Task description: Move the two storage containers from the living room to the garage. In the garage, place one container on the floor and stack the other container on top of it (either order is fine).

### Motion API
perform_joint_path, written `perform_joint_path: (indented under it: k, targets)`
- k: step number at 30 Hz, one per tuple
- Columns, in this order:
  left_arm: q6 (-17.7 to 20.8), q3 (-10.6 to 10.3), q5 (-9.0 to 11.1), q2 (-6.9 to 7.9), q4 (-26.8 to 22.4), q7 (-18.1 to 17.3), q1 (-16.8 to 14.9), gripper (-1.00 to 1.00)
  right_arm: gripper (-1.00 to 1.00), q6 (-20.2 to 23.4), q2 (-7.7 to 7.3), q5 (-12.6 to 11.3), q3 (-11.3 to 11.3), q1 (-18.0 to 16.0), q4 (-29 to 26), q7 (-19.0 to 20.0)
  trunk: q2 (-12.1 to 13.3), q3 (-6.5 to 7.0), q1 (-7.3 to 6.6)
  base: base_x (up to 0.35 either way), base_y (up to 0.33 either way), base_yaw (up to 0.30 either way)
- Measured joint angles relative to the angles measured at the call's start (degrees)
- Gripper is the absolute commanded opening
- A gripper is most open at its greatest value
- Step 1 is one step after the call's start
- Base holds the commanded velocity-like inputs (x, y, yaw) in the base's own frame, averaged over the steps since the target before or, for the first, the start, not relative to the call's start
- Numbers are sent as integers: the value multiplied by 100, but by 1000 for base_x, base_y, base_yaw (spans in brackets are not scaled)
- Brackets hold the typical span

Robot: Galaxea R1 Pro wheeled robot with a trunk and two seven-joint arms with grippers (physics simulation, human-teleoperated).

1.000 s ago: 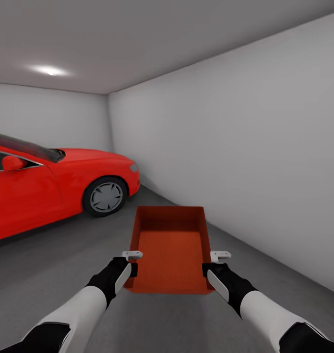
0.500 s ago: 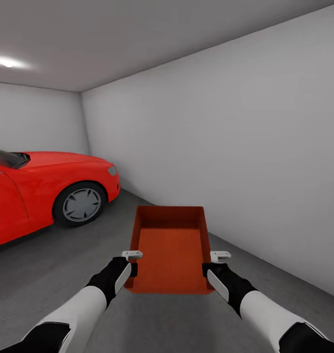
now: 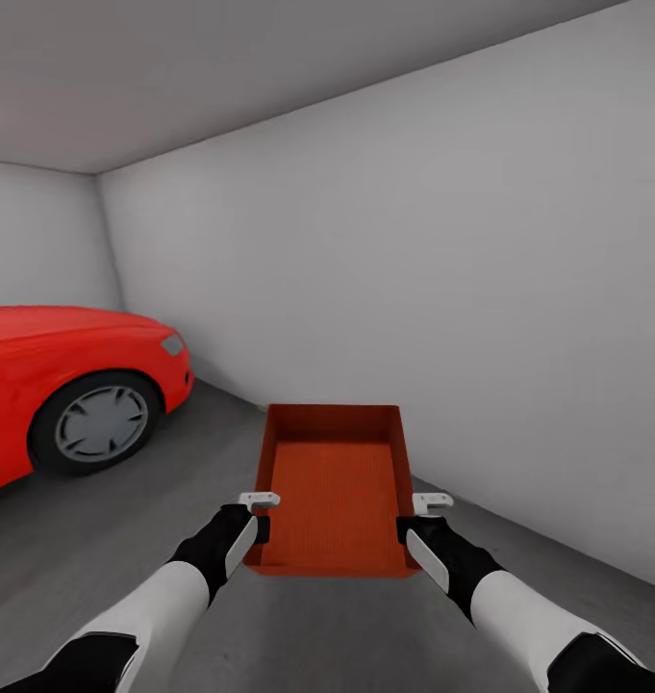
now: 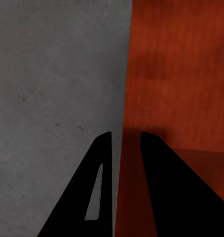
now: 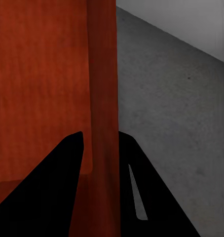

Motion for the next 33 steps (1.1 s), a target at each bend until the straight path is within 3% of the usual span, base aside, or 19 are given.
perform_joint_path:
  k: [33]
  targets:
    - [-2, -3, 9, 3, 4, -2, 0, -100, -100, 2, 0, -1, 9, -1, 1, 1, 0, 0, 0, 323, 0, -243]
